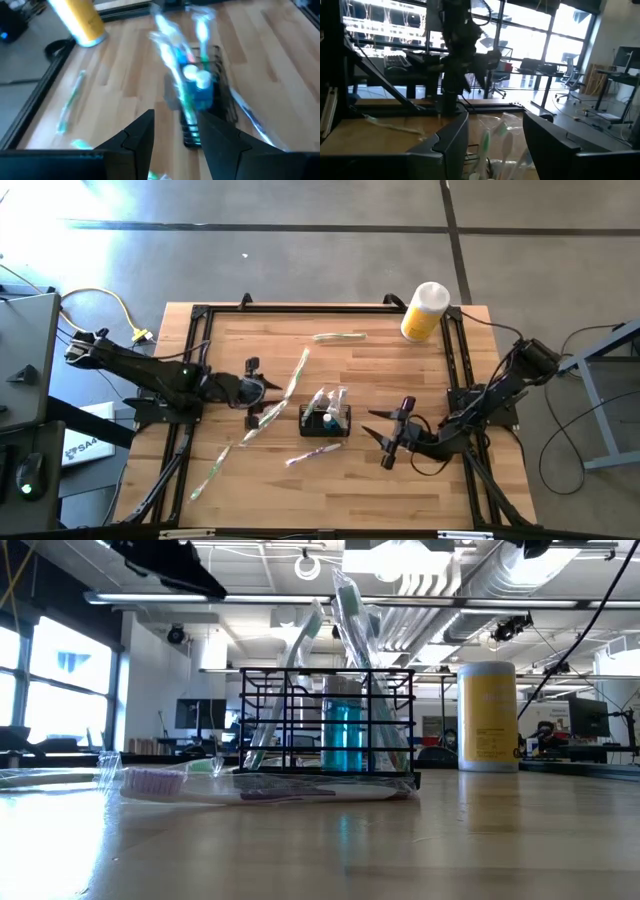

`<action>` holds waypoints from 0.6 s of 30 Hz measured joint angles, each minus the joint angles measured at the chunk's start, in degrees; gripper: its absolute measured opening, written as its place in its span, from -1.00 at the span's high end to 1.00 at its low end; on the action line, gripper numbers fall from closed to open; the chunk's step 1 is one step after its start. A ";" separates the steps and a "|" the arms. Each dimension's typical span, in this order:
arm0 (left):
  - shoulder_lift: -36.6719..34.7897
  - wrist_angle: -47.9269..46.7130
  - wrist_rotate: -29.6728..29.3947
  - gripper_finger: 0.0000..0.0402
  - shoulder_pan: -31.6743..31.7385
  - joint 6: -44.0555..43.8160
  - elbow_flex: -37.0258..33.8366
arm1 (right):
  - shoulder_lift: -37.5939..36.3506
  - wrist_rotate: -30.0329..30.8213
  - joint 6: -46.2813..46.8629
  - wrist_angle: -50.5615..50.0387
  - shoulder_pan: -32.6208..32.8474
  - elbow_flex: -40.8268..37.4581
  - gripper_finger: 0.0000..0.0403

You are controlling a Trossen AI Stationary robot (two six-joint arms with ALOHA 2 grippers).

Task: Pick & Place toothbrushing station
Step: Put the green toothbrush into the black wire organizer

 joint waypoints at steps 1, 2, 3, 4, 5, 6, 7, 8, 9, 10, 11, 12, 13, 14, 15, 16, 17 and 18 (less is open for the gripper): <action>0.11 -1.79 0.04 0.28 1.08 -0.74 1.65 | 0.05 -0.03 0.00 -0.11 0.49 0.00 0.10; 0.49 -3.25 -0.09 0.28 2.38 -1.35 3.25 | 0.07 -0.03 0.00 -0.39 0.92 0.00 0.10; 0.85 -4.92 -0.15 0.28 4.00 -1.90 4.91 | 0.07 -0.06 0.00 -0.48 1.36 0.00 0.10; 1.17 -7.04 -0.06 0.28 5.75 -2.21 6.57 | 0.07 -0.06 0.01 -0.50 1.69 0.00 0.10; 1.53 -9.38 0.41 0.28 7.65 -2.45 8.10 | 0.07 -0.04 0.05 -0.63 1.98 0.00 0.10; 2.24 -10.72 1.10 0.28 9.63 -2.56 9.52 | 0.07 -0.05 0.28 -0.99 2.24 0.00 0.10; 3.02 -11.48 2.60 0.28 11.72 -2.68 10.93 | 0.07 -0.10 0.42 -1.29 2.42 0.00 0.10; 3.86 -12.30 3.97 0.28 14.04 -2.74 12.07 | 0.07 -0.08 0.46 -1.34 2.65 0.00 0.10; 4.81 -13.29 5.40 0.28 16.61 -2.83 12.87 | 0.07 -0.08 0.48 -1.34 2.82 0.00 0.10; 6.00 -13.80 6.91 0.28 19.04 -3.04 13.57 | 0.07 0.08 0.48 -1.39 3.00 0.00 0.10; 7.31 -13.51 8.28 0.28 21.42 -3.36 14.29 | 0.07 0.06 0.50 -1.74 3.11 0.00 0.10; 8.71 -13.09 9.60 0.28 23.77 -3.50 14.79 | 0.07 0.00 0.52 -2.00 3.22 0.00 0.10; 10.15 -13.27 10.55 0.28 26.15 -3.50 15.14 | 0.07 -0.01 0.53 -2.04 3.36 0.00 0.10; 11.63 -13.43 11.50 0.28 28.38 -3.50 15.33 | 0.07 0.09 0.56 -2.07 3.39 0.00 0.10; 13.28 -13.38 13.00 0.28 30.43 -3.53 15.45 | 0.07 0.05 0.60 -2.25 3.39 0.00 0.10; 15.18 -13.30 14.86 0.28 32.20 -3.55 15.47 | 0.07 -0.01 0.66 -2.48 3.39 0.00 0.10; 17.07 -13.43 17.14 0.28 33.98 -3.54 15.47 | 0.07 -0.01 0.74 -2.81 3.39 0.00 0.10; 19.00 -13.50 19.28 0.28 35.53 -3.54 15.47 | 0.07 0.02 1.20 -3.27 3.39 0.00 0.10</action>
